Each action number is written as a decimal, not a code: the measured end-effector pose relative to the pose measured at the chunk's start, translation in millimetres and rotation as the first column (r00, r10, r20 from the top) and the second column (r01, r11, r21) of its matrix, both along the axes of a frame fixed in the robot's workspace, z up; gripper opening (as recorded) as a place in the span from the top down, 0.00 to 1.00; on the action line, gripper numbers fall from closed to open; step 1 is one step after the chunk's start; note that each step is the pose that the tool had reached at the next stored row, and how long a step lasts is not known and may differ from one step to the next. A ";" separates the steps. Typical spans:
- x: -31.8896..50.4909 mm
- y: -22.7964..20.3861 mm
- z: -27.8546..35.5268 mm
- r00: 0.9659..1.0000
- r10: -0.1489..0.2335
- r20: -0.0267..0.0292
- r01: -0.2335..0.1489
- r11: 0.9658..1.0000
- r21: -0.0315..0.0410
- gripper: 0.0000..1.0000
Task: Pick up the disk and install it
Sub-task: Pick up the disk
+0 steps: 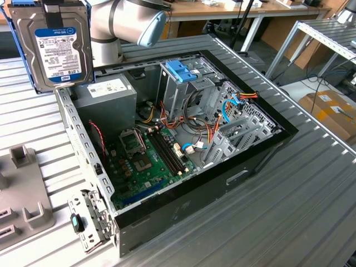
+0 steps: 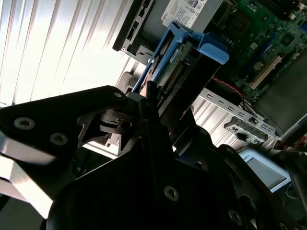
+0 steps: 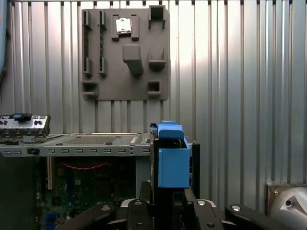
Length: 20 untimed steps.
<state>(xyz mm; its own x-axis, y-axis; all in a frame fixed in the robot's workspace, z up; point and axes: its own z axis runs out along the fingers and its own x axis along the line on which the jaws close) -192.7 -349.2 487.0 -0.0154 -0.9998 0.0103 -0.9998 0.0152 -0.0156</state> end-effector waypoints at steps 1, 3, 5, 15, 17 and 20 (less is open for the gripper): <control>0.7 0.0 0.0 1.000 0.000 0.000 0.000 1.000 0.000 0.65; 1.9 0.1 0.0 1.000 0.000 0.000 0.000 1.000 0.000 0.65; 3.9 0.2 0.0 1.000 0.000 0.000 0.000 1.000 0.000 0.65; 16.1 0.6 -0.1 1.000 0.000 0.000 0.000 1.000 0.000 0.65; 17.8 0.7 -0.1 1.000 0.000 0.000 0.000 1.000 0.000 0.65; 20.2 0.9 -0.1 1.000 0.000 0.000 0.000 1.000 0.000 0.65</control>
<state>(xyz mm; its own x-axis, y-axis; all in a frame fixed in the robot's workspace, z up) -172.5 -348.3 486.9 -0.0154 -0.9998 0.0103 -0.9998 0.0152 -0.0156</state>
